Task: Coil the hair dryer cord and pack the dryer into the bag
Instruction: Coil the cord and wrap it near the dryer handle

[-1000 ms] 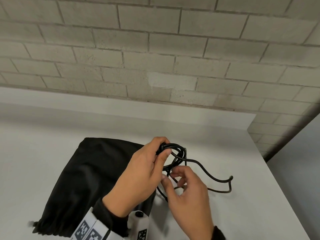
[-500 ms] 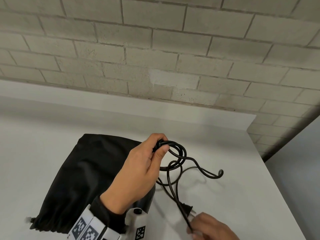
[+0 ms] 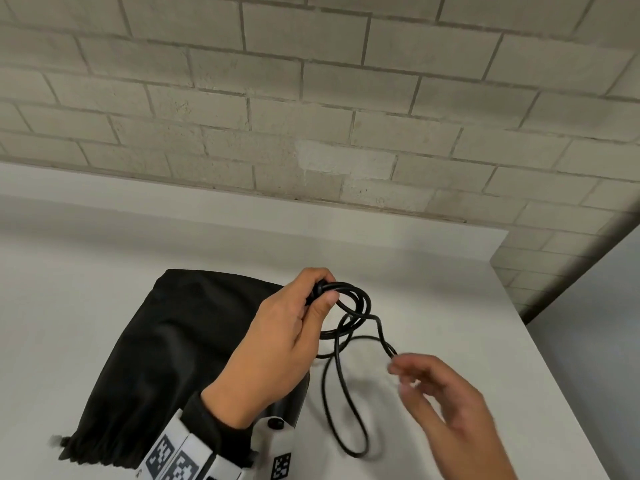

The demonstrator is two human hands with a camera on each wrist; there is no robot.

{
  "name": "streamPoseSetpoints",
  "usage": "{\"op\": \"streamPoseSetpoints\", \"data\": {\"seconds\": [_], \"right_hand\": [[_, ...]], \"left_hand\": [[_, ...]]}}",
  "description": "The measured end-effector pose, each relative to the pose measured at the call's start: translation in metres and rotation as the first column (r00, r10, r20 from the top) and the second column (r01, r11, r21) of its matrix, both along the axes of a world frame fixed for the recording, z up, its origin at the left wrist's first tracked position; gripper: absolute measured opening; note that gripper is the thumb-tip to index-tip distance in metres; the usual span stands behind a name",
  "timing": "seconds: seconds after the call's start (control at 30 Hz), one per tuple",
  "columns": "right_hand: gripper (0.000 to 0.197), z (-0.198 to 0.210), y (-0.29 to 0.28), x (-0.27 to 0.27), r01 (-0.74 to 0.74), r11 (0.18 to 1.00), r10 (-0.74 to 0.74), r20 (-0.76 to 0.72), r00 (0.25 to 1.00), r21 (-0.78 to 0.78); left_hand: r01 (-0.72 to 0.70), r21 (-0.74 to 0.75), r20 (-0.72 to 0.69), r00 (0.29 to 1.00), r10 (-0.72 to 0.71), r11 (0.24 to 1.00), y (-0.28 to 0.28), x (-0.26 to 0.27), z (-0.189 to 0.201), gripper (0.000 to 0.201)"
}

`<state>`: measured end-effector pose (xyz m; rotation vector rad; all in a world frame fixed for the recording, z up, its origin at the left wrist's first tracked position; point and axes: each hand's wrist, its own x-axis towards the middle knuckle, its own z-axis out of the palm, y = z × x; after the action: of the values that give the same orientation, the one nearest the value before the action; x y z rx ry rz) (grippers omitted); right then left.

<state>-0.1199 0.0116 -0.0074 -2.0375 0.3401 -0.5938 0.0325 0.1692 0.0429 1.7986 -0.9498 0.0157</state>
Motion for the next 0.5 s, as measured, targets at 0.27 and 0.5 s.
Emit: {"op": "streamPoseSetpoints", "data": {"seconds": [0.27, 0.5], "right_hand": [[0.009, 0.012, 0.052, 0.065, 0.073, 0.972, -0.063, -0.052, 0.997, 0.224], [0.009, -0.009, 0.049, 0.041, -0.163, 0.956, 0.191, -0.094, 0.977, 0.244]], "left_hand": [[0.032, 0.019, -0.011, 0.999, -0.032, 0.999, -0.004, -0.003, -0.002, 0.016], [-0.01, -0.005, 0.005, 1.0, 0.01, 1.0, -0.001, 0.003, -0.003, 0.016]]}}
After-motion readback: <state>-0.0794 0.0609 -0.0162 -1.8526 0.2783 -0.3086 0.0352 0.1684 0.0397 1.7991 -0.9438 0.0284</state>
